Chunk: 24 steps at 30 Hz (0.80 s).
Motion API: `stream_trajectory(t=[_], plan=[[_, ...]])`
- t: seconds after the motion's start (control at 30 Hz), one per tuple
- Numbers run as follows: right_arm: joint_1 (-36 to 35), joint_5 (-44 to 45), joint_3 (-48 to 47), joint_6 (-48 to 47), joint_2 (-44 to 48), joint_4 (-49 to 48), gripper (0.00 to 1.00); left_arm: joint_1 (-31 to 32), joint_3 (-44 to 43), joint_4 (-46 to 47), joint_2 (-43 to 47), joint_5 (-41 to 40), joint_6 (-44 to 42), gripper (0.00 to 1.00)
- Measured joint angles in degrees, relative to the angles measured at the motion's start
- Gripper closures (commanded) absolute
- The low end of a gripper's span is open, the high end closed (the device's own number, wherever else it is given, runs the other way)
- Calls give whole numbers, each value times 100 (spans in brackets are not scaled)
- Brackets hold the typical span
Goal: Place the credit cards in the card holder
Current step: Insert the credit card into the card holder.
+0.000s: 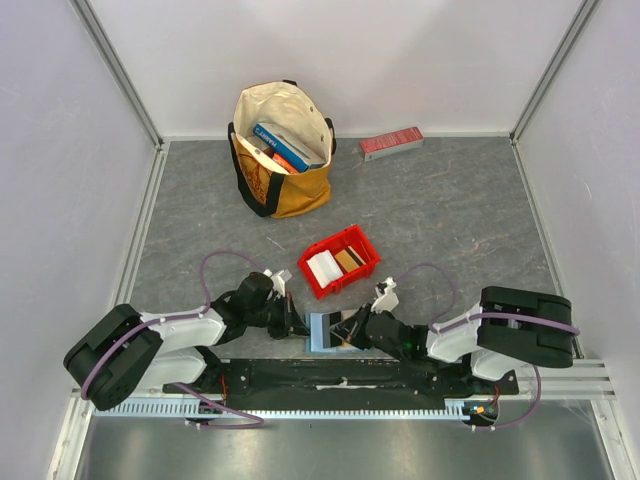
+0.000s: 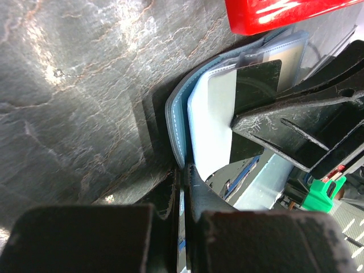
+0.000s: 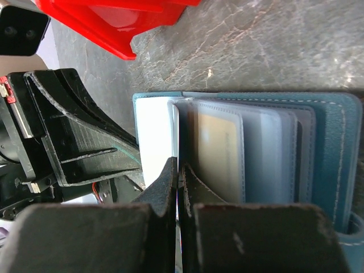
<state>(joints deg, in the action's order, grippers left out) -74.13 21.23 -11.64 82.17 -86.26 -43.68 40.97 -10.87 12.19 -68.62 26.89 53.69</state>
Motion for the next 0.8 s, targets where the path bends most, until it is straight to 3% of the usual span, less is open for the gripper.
stream_trajectory(t=[0.1, 0.23, 0.3, 0.37, 0.57, 0.8], plan=[[11, -35, -116, -149, 42, 190, 89, 0, 0, 0, 0, -4, 7, 98], [11, -17, -476, -426, 387, 1255, 66, 0, 0, 0, 4, -9, 11, 98], [9, 22, -623, -529, 592, 1794, 49, 0, 0, 7, 4, -15, 13, 98], [0, 125, -765, -629, 933, 2347, 41, 0, 0, 15, 4, -24, 13, 98], [-2, 457, -949, -841, 1513, 3390, 39, 0, 0, 17, 4, -26, 11, 98], [-2, 450, -1110, -1034, 1360, 3541, 42, 0, 0, 15, 4, -28, 13, 98]])
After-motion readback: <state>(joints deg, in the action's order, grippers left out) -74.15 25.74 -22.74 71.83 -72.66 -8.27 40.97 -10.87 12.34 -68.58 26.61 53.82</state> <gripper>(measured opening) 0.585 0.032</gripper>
